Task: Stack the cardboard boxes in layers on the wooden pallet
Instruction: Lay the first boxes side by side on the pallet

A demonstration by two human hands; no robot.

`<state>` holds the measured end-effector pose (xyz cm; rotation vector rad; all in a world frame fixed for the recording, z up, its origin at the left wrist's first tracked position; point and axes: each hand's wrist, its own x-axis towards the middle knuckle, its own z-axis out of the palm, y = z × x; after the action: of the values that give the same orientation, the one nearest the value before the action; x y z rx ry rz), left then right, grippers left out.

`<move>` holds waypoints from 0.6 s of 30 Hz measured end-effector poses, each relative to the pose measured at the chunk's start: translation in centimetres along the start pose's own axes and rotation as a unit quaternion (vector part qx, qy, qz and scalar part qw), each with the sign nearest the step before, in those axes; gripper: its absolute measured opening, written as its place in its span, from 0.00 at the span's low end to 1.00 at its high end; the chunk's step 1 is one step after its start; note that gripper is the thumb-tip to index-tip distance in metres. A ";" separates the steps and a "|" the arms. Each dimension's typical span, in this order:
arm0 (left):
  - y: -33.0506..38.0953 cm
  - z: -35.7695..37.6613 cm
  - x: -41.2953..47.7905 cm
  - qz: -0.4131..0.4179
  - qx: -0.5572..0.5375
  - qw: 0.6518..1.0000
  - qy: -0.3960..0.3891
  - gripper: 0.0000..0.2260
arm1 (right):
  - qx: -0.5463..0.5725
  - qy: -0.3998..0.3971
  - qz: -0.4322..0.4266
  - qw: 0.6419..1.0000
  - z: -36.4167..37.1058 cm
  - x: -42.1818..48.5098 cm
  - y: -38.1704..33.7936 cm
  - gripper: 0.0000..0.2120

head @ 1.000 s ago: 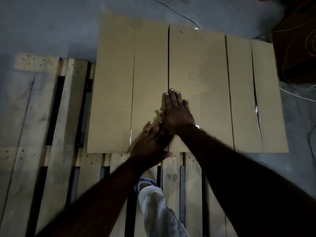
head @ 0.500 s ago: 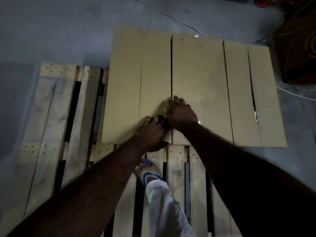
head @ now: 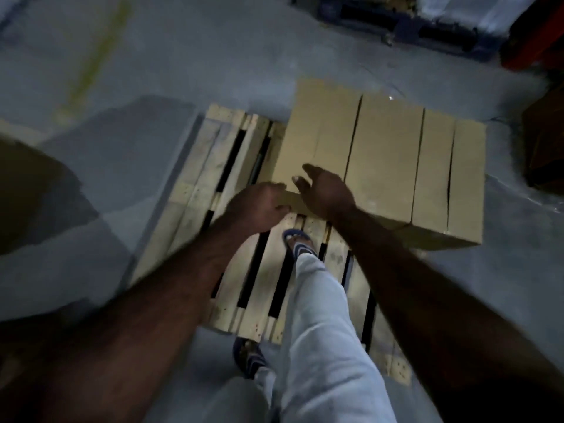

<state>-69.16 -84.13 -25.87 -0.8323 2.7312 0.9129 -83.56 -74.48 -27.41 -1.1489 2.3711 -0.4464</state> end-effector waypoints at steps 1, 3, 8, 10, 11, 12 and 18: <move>-0.3 -1.1 -3.7 -0.016 -0.019 0.999 0.023 0.25 | 0.008 -0.009 -0.010 1.000 0.2 -2.4 -2.5 0.26; -1.2 -2.6 -10.1 -0.057 -0.055 0.995 0.064 0.25 | 0.026 -0.015 -0.029 0.999 0.9 -6.6 -7.0 0.27; -3.5 -5.9 -22.9 -0.140 -0.080 0.976 0.146 0.26 | 0.037 -0.036 -0.108 0.993 2.1 -14.8 -16.5 0.29; -4.5 -6.8 -27.4 -0.174 -0.088 0.965 0.175 0.25 | 0.047 -0.062 -0.148 0.986 2.5 -17.0 -19.7 0.29; -5.1 -7.2 -29.4 -0.190 -0.089 0.958 0.195 0.25 | 0.041 -0.072 -0.170 0.982 2.7 -17.8 -21.3 0.29; -5.7 -7.4 -31.1 -0.208 -0.092 0.950 0.213 0.25 | 0.033 -0.078 -0.189 0.978 3.1 -18.4 -22.6 0.28; -7.8 -7.5 -44.0 -0.348 -0.128 0.868 0.330 0.26 | -0.007 -0.150 -0.342 0.928 6.0 -23.1 -32.5 0.29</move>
<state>-27.84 -73.54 -10.69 -2.3486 2.3914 0.9284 -46.82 -76.04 -10.85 -1.8938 1.6675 -0.4308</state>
